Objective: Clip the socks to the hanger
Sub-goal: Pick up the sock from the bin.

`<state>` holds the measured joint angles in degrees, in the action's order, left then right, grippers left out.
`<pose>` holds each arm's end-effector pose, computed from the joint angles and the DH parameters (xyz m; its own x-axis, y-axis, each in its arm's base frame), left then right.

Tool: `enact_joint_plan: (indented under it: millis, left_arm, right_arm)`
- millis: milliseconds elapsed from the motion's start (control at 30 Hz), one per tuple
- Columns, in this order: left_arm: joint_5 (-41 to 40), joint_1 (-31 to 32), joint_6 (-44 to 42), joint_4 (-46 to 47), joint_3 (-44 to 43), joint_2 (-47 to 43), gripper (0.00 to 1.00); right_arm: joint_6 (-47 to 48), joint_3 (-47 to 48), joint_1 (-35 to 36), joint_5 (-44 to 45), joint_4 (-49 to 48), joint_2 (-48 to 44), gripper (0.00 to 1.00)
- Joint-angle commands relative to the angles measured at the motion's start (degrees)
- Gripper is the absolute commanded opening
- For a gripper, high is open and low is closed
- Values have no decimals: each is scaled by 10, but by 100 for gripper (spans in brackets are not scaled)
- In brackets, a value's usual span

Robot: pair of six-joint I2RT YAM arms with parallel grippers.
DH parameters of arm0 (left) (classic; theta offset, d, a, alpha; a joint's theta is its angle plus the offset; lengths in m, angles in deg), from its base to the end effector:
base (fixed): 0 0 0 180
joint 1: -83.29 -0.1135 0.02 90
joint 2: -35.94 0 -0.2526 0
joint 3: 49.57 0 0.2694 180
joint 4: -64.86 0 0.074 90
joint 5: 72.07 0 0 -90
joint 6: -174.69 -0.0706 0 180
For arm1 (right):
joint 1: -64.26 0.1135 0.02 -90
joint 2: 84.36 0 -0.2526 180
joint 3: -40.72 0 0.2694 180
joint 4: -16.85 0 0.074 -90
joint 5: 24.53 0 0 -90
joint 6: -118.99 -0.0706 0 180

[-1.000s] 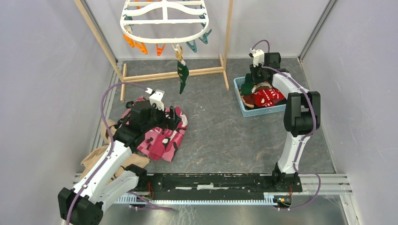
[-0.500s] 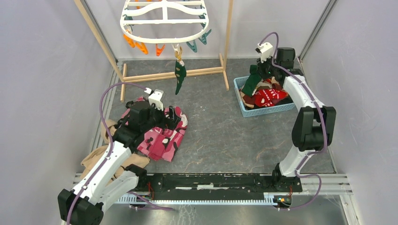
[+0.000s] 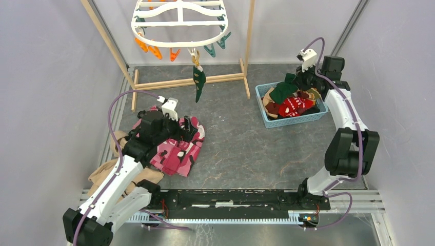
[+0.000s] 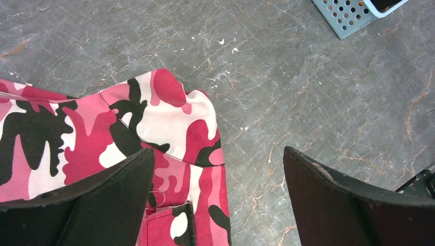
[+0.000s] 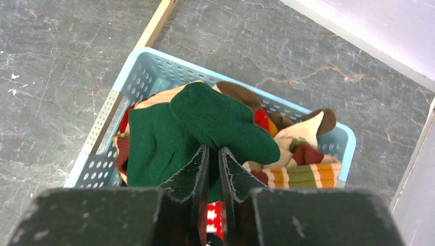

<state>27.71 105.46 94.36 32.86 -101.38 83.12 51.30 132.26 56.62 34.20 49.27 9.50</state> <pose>0.2217 -0.1033 0.2545 -0.5056 0.0273 -0.8623 0.4328 0.8727 -0.2262 0.4178 -0.0191 0.2781 -0.4052 -0.2730 -0.8725 -0.5004 0.8650 -0.0383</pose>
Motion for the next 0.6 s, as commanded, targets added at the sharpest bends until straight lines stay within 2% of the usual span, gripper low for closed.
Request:
enact_joint_plan:
  millis: [0, 133, 267, 433, 567]
  left_arm:
    - [23, -6, 1, 26, 2, -9, 100]
    - [28, -8, 1, 26, 0, -2, 100]
    - [27, -8, 2, 26, 1, -2, 100]
    - [26, -10, 1, 25, 0, -2, 100]
    - [27, -11, 2, 25, 1, 0, 100]
  right_arm:
    - [5, -37, -11, -13, 6, -51, 16]
    - [11, -76, -26, 11, -7, -55, 17]
    - [17, -70, -44, 31, -1, -27, 18]
    - [35, -74, -55, 67, 1, -1, 30]
    - [48, -65, -62, 63, 13, 0, 37]
